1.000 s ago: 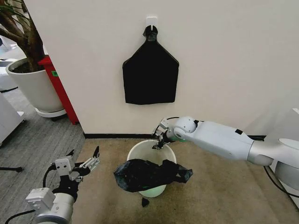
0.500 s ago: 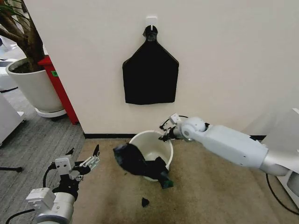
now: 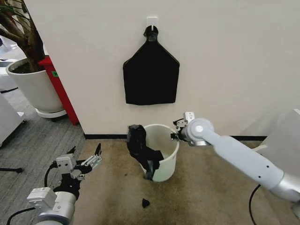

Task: Place the garbage bag over the trash bin.

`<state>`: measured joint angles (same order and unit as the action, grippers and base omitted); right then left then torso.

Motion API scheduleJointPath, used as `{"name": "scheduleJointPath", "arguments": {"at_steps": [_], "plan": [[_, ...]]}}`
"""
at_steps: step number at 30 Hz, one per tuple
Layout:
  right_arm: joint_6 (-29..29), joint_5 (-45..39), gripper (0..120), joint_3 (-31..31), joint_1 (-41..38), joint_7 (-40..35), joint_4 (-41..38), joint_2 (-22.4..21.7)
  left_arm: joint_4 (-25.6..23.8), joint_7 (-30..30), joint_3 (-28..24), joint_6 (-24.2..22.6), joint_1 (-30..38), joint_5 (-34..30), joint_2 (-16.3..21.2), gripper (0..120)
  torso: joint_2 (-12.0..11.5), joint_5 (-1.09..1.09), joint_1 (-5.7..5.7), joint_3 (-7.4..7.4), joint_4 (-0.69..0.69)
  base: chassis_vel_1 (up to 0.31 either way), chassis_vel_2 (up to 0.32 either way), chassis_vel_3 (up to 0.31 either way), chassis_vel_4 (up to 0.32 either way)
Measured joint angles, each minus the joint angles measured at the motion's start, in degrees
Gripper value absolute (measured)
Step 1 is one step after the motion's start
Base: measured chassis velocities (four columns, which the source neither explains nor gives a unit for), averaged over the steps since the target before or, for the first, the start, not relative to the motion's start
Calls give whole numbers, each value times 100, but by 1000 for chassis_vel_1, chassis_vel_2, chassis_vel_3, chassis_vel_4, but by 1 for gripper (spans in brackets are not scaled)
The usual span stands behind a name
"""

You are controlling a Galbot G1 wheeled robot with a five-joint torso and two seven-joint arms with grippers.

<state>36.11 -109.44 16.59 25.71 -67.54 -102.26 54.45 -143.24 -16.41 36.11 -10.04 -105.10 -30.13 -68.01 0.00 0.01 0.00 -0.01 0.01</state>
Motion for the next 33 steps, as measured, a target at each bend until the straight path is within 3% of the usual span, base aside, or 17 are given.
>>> {"name": "scheduleJointPath", "arguments": {"at_steps": [4, 9, 20, 33], "plan": [[-752, 11, 0, -447, 624, -771, -468, 172, 31, -8, -13, 35, 32, -32, 18, 100, 0, 0, 0, 0, -1, 0, 0, 0, 0], [-1042, 368, 0, -720, 1069, -927, -780, 243, 114, -27, -14, 102, 54, -63, 54, 100, 0, 0, 0, 0, 0, 0, 0, 0, 0], [-1095, 1925, 0, -1288, 2533, -274, -1222, 400, 289, -131, -14, 147, 94, -191, 45, 100, 0, -2, 0, 0, -1, 0, 0, 0, 0], [-1214, 2404, 0, -1234, 2687, 235, -921, 665, 280, -188, -1, 99, 131, -285, 70, 100, 0, -2, 0, 0, 0, 0, 0, 0, 0]]}}
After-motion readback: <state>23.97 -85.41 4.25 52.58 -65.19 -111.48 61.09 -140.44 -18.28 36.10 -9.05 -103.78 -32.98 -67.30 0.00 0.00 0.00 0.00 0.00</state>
